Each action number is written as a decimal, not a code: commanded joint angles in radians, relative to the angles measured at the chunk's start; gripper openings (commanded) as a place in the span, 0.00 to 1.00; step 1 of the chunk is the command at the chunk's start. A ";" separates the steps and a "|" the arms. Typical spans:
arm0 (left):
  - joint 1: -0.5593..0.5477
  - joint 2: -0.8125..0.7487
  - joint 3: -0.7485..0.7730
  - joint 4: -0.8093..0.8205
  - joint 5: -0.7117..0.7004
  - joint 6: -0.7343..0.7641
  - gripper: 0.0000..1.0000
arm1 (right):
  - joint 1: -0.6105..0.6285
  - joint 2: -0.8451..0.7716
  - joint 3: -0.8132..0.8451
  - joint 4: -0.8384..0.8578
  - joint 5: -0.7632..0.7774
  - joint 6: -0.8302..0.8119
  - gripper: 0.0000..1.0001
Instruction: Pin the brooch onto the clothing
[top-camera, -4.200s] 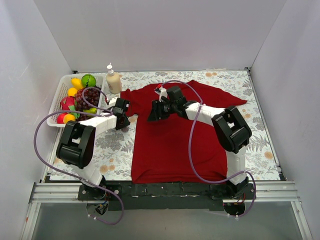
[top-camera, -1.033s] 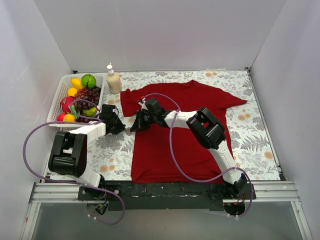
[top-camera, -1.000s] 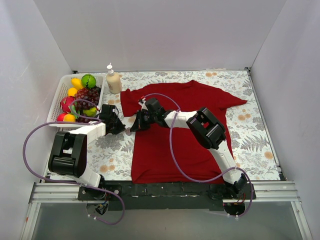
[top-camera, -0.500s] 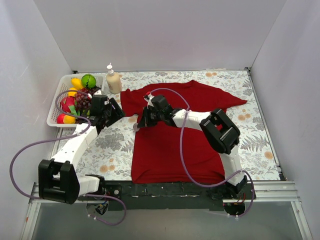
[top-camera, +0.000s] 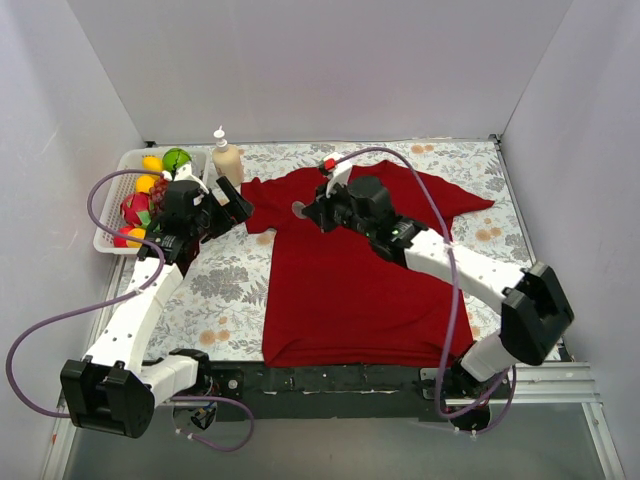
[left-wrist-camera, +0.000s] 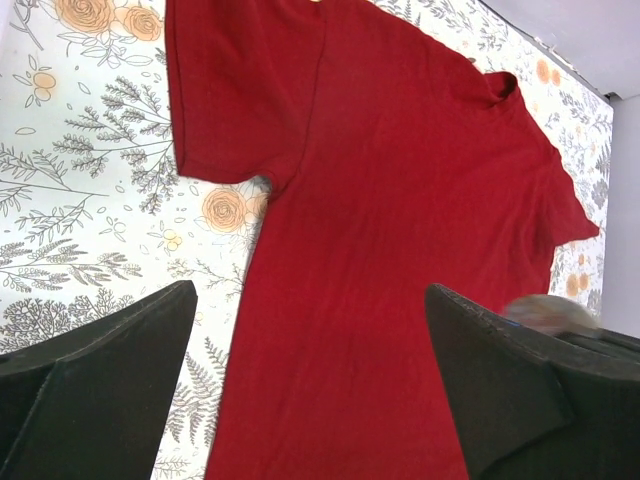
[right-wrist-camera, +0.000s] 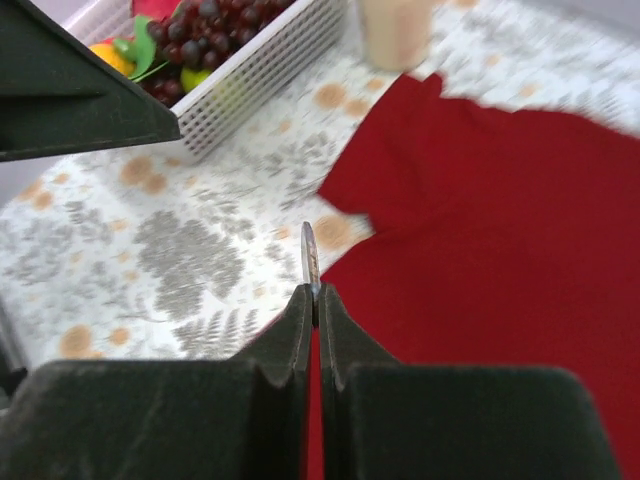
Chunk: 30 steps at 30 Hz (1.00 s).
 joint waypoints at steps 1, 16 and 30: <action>-0.001 -0.024 0.034 -0.013 0.017 0.035 0.98 | 0.026 -0.140 -0.078 0.080 0.158 -0.252 0.01; -0.002 -0.020 0.057 -0.034 0.017 0.061 0.98 | 0.362 -0.307 -0.417 0.647 0.672 -1.264 0.01; -0.002 -0.016 0.076 -0.044 0.074 0.066 0.98 | 0.474 0.153 -0.532 1.717 0.737 -2.275 0.01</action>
